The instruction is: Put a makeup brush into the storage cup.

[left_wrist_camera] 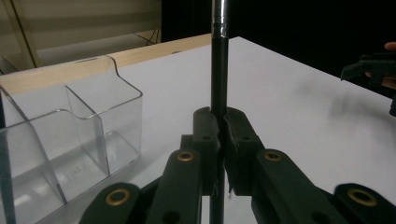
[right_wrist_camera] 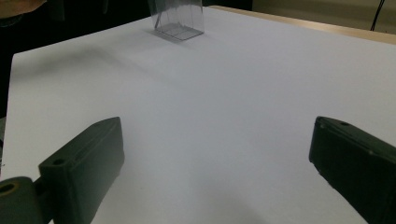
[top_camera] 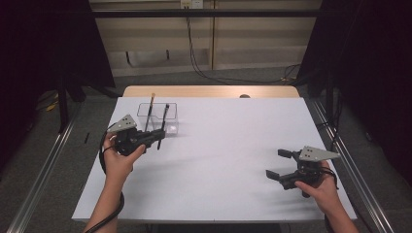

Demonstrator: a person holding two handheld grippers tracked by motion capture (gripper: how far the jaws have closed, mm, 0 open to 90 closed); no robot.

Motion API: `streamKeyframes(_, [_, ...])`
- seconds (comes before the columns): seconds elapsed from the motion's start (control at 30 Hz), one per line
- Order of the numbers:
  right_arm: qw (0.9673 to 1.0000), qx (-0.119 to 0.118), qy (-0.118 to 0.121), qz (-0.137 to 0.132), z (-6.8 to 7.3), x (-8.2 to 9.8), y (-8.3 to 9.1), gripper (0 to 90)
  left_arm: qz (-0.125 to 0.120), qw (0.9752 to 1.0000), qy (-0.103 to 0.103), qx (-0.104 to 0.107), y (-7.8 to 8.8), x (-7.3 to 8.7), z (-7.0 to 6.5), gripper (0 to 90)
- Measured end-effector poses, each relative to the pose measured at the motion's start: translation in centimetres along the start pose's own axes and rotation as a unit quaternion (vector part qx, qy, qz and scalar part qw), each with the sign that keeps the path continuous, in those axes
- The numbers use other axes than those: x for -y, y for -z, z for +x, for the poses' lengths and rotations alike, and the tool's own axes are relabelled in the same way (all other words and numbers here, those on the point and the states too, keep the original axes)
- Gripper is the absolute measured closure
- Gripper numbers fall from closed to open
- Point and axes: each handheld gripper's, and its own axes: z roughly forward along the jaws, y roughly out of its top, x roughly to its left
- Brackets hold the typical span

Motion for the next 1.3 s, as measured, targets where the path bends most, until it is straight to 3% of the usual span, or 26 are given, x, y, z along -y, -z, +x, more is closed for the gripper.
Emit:
streamKeyframes(0.13, [1.0000,0.000,0.001,0.000,0.0,0.0,0.0,2.6,-0.008,0.9998,0.006,-0.015,0.2,-0.3,0.4,84.2])
streamKeyframes(0.6, [1.0000,-0.002,0.002,0.002,0.0,0.1,0.0,2.6,-0.023,0.9991,0.017,-0.032,0.1,-0.8,1.3,84.2])
streamKeyframes(1.3, [1.0000,0.001,0.004,0.002,0.0,0.2,-0.1,2.6,-0.046,0.9961,0.027,-0.071,0.4,-1.8,2.7,84.2])
